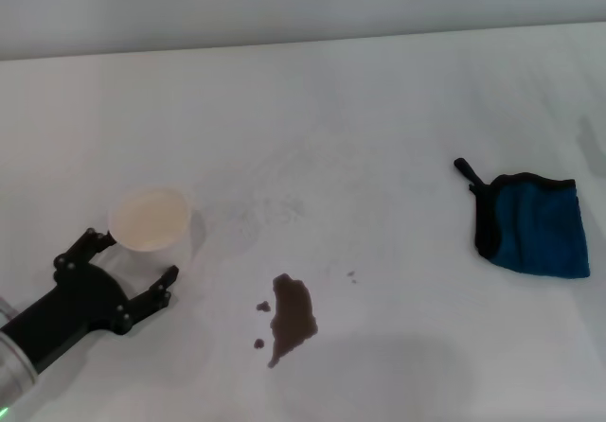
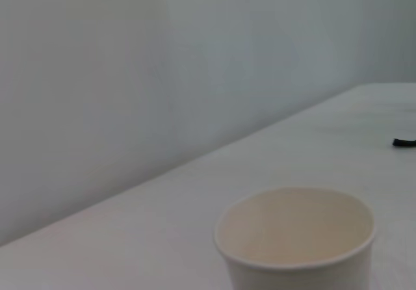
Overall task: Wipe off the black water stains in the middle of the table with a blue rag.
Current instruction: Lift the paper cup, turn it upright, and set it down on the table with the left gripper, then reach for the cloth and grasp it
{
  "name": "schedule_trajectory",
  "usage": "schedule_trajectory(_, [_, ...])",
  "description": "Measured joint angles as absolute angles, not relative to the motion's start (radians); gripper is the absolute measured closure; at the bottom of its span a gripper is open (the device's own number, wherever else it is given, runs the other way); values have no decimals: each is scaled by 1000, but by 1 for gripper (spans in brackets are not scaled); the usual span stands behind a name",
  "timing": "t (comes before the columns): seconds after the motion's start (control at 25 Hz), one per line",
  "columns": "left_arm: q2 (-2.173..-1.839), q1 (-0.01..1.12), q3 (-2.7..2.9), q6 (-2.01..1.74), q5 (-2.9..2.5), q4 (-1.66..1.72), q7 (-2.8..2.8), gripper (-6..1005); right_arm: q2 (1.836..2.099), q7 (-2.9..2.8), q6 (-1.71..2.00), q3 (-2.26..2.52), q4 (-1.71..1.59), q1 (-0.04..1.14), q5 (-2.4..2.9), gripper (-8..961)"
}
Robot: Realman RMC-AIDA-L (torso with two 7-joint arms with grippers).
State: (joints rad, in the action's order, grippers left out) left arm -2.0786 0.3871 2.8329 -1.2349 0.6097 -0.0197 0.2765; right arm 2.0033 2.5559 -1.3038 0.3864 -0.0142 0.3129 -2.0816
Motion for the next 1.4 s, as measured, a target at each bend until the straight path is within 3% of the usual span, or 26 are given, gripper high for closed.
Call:
schedule_trajectory(0.72, [-2080,300,2832,-1385,677,13,249,117,2003,2558,-1310,380,-25,300,-2084,291])
schedule_trajectory(1.4, [-2078,127,2831,-1571,864,88,235,117,1999,2525,-1456,373,-60,240,-2094,290])
